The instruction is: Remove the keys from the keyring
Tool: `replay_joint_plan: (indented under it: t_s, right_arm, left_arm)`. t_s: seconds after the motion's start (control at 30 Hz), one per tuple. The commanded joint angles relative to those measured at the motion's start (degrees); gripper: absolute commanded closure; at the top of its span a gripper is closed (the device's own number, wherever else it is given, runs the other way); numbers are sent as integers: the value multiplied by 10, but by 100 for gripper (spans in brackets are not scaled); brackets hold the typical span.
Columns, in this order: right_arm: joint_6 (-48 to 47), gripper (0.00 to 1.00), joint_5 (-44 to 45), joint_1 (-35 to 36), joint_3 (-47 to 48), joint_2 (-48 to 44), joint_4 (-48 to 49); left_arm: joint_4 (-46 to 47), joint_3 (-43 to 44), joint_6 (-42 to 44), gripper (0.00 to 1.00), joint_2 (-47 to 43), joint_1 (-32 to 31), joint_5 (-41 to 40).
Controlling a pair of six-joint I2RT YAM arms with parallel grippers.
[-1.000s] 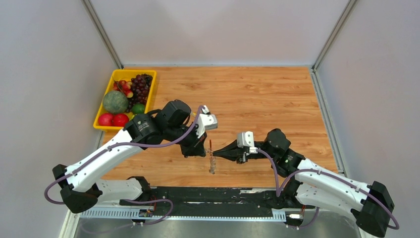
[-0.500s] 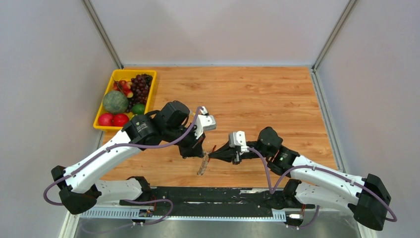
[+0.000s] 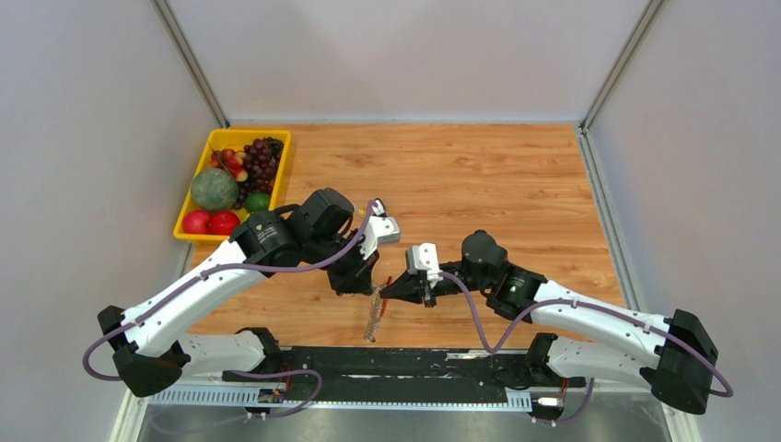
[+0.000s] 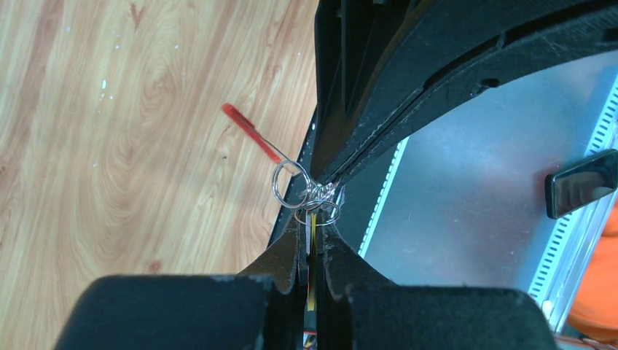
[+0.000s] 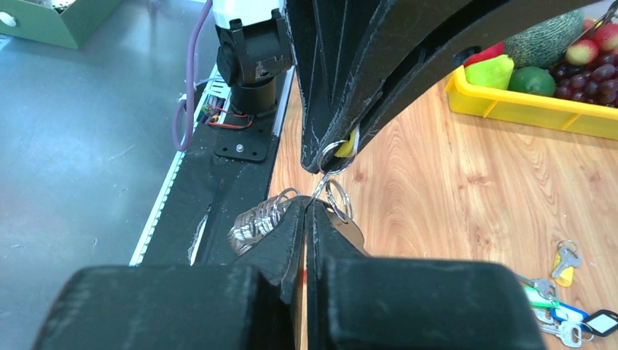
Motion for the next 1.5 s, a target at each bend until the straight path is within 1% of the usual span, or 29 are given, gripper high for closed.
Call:
replay_joint_plan:
  t_s: [0.0, 0.2, 0.47, 0.77, 0.8, 0.83, 0.87, 0.9, 0.97, 1.03, 1.23, 1.33, 1.47]
  right_arm:
    - [-19, 100, 11, 15, 34, 19, -46]
    - [-34, 100, 22, 25, 51, 38, -68]
    - [-43, 100, 38, 35, 59, 50, -72]
    - [-40, 100, 57, 36, 67, 63, -76]
    - [-41, 98, 57, 36, 66, 61, -76]
    - [-41, 89, 58, 35, 64, 57, -76]
    - [-42, 77, 59, 36, 61, 51, -76]
    - [-46, 69, 56, 36, 56, 42, -75]
    - [-50, 61, 52, 35, 41, 21, -73]
    - [-55, 59, 41, 35, 24, -4, -68]
    - [-51, 62, -2, 35, -11, -60, -44]
    - [-44, 67, -7, 35, -11, -60, -37]
    - [-34, 68, -14, 36, -5, -51, -23]
  left_arm:
    - [51, 27, 6, 100, 8, -2, 27]
    - [54, 27, 6, 100, 12, -2, 38]
    - [70, 24, 6, 100, 11, -3, 62]
    - [73, 21, 6, 100, 13, -8, 71]
    - [74, 20, 6, 100, 12, -8, 70]
    - [75, 19, 6, 100, 10, -8, 68]
    - [77, 18, 6, 100, 8, -8, 62]
    - [80, 14, 6, 100, 4, -8, 60]
    - [84, 7, 6, 100, -3, -8, 56]
    - [89, -2, 13, 100, -8, -8, 64]
    - [94, -19, 29, 100, -13, -8, 76]
    - [100, -19, 29, 100, -15, -8, 81]
    - [107, -19, 29, 100, -20, -8, 89]
